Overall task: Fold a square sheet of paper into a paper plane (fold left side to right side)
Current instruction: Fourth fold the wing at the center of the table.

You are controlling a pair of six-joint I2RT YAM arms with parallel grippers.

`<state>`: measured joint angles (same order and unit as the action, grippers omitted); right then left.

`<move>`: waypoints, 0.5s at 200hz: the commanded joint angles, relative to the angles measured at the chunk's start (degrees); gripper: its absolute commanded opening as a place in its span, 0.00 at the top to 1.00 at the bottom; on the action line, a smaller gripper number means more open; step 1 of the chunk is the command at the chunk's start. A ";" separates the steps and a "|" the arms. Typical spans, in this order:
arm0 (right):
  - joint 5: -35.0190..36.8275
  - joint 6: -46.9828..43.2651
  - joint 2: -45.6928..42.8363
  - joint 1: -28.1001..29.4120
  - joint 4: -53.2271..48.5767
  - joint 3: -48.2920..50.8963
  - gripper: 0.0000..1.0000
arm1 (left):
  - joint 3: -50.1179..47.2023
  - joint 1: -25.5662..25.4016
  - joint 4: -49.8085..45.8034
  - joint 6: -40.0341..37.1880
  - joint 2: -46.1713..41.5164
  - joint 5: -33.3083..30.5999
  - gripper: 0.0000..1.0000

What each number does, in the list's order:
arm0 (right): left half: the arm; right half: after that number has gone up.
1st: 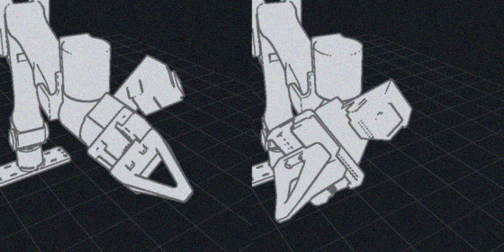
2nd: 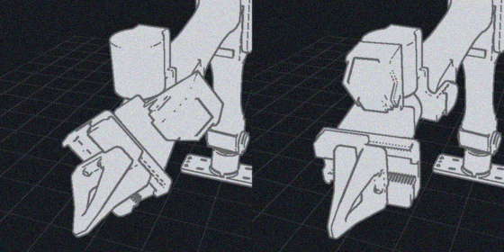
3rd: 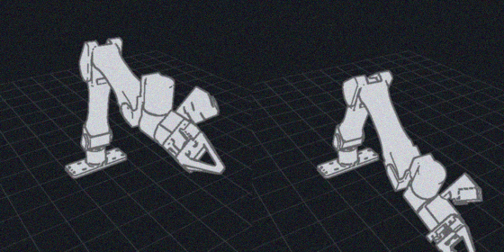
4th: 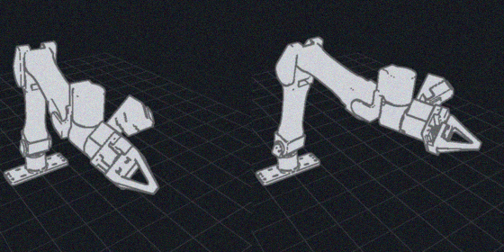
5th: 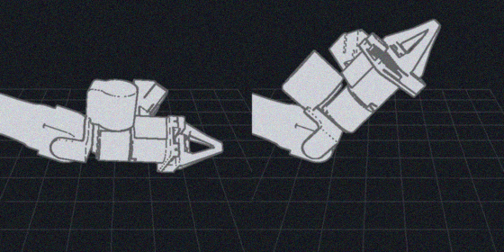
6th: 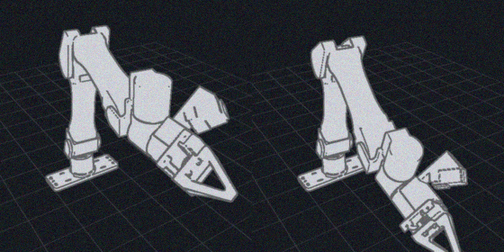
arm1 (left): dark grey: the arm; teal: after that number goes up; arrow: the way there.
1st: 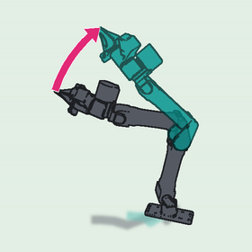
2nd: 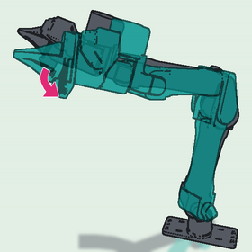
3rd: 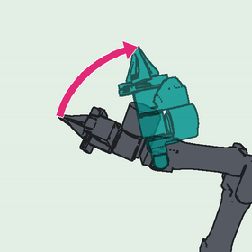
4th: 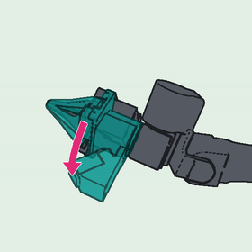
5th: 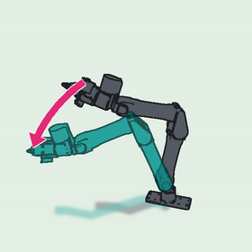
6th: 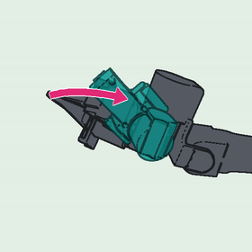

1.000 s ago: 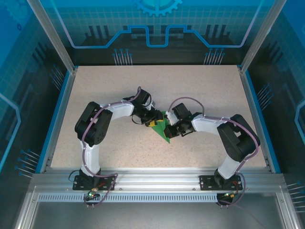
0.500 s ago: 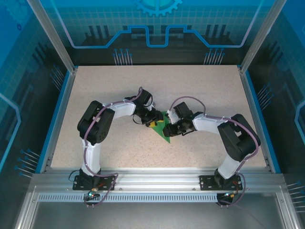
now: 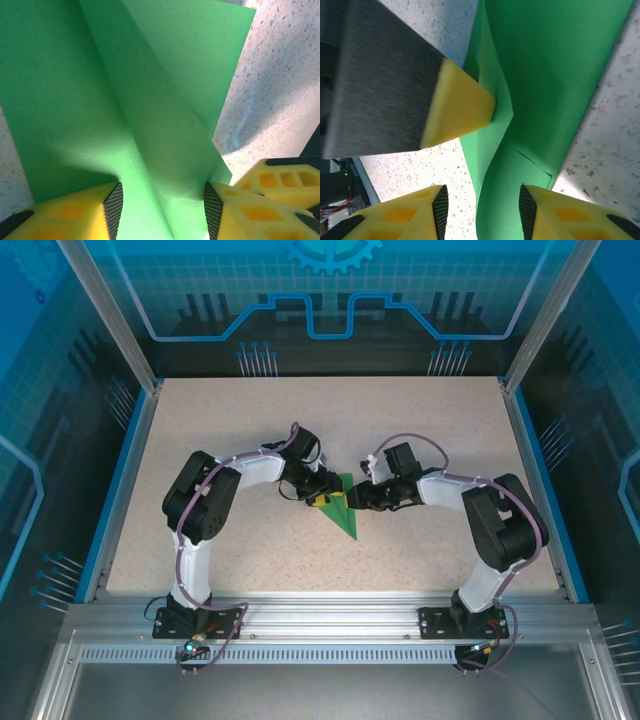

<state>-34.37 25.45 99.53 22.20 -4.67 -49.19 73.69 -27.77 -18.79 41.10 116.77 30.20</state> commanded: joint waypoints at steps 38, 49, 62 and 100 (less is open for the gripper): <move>-4.87 3.56 4.22 0.21 4.09 -2.37 0.67 | 0.85 -0.69 -2.90 0.56 1.92 -1.55 0.50; -4.89 3.51 4.79 0.25 3.79 -2.83 0.72 | 0.91 -0.62 -2.97 0.51 1.91 -1.49 0.50; -4.44 3.17 5.11 0.28 3.10 -3.06 0.79 | 0.85 -0.62 -3.02 0.48 1.97 -1.49 0.50; -0.84 0.99 4.65 0.22 -0.67 -3.57 0.91 | 0.84 -0.70 -3.16 0.30 1.87 -1.61 0.50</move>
<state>-36.80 28.01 103.85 22.22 -2.48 -51.33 74.00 -27.77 -19.20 41.08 116.97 30.20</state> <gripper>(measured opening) 0.104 0.501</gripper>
